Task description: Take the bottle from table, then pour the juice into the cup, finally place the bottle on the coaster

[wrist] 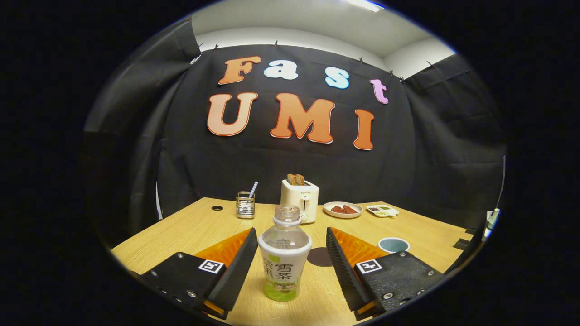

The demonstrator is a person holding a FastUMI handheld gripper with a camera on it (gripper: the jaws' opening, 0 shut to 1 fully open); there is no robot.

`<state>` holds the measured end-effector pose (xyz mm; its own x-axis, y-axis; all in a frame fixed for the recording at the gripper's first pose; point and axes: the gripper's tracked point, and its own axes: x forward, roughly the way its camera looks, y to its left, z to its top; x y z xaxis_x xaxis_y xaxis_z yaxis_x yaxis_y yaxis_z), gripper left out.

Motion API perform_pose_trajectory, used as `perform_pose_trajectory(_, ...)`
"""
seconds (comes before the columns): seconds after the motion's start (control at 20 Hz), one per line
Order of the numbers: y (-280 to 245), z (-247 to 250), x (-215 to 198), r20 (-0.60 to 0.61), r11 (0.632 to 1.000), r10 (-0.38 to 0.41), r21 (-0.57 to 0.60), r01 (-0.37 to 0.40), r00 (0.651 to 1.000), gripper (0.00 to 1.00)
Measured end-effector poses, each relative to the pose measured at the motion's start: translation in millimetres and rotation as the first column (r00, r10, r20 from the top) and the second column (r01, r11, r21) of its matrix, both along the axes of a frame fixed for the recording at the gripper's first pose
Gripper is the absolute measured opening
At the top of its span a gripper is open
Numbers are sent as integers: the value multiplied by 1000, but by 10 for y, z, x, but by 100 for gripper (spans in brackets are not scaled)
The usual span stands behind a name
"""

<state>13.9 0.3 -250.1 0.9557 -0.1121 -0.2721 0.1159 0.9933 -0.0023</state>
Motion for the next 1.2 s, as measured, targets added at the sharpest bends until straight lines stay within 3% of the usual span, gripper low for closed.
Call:
perform_pose_trajectory(0.4,103,-630,14,-129,999,21,31,-17,991,86)
perform_pose_trajectory(0.65,180,-924,23,-201,993,54,115,-31,978,73)
perform_pose_trajectory(0.75,188,-899,8,-183,991,71,127,-48,981,66)
perform_pose_trajectory(1.0,235,-907,24,-196,985,114,152,-85,974,60)
perform_pose_trajectory(1.2,286,-743,89,-158,955,154,275,-106,975,60)
